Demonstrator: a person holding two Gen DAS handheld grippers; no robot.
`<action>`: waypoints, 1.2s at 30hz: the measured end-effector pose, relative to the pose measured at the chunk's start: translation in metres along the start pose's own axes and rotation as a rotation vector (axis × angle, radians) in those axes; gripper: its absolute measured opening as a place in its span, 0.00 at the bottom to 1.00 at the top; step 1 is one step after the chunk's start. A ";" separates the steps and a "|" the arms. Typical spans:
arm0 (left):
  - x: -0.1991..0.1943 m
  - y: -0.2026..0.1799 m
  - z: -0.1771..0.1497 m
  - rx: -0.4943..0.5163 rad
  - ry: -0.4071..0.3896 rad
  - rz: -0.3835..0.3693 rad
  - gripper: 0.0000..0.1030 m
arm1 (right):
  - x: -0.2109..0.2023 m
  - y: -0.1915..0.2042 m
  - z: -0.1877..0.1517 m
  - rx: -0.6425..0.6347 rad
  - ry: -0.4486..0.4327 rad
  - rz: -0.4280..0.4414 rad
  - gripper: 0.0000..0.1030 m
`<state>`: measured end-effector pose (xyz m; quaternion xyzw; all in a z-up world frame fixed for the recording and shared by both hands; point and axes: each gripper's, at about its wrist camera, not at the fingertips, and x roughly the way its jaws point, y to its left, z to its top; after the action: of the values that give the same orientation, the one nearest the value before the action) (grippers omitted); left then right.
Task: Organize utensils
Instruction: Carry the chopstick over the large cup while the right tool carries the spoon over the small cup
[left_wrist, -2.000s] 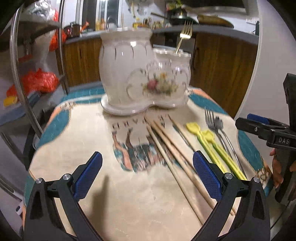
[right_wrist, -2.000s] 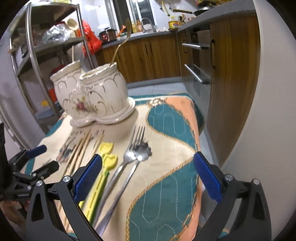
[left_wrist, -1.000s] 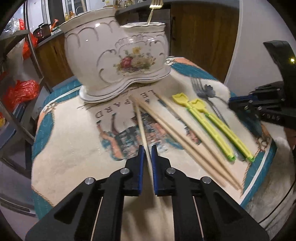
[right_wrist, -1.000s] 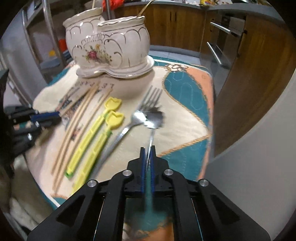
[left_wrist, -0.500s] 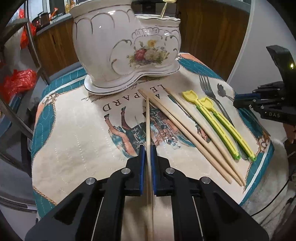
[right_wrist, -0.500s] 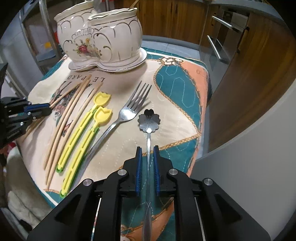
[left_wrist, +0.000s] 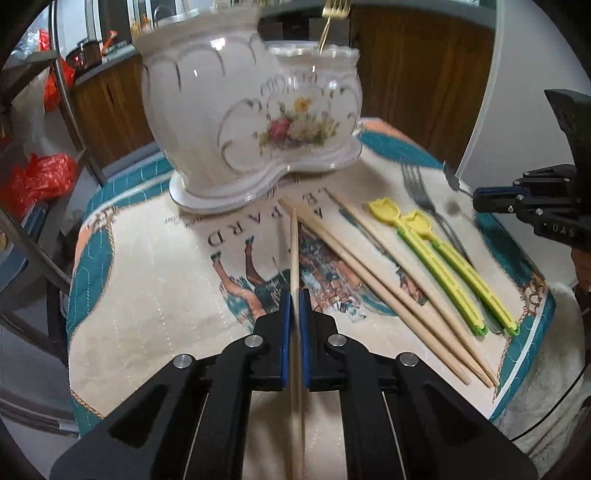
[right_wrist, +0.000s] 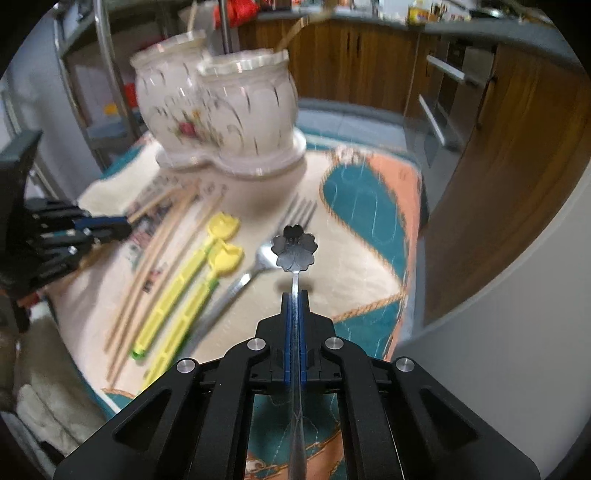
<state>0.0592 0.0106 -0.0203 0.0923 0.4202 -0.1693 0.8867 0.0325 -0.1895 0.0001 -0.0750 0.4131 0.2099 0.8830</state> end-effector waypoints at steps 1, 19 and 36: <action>-0.006 0.001 -0.001 -0.001 -0.029 -0.003 0.05 | -0.006 0.001 0.000 -0.004 -0.033 0.004 0.04; -0.094 0.030 0.027 -0.080 -0.479 0.025 0.05 | -0.072 0.035 0.034 -0.086 -0.489 0.001 0.04; -0.098 0.066 0.153 -0.214 -0.764 0.024 0.05 | -0.060 0.013 0.154 0.099 -0.749 0.073 0.04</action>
<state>0.1355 0.0468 0.1534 -0.0656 0.0744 -0.1364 0.9857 0.0997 -0.1491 0.1460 0.0644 0.0737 0.2340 0.9673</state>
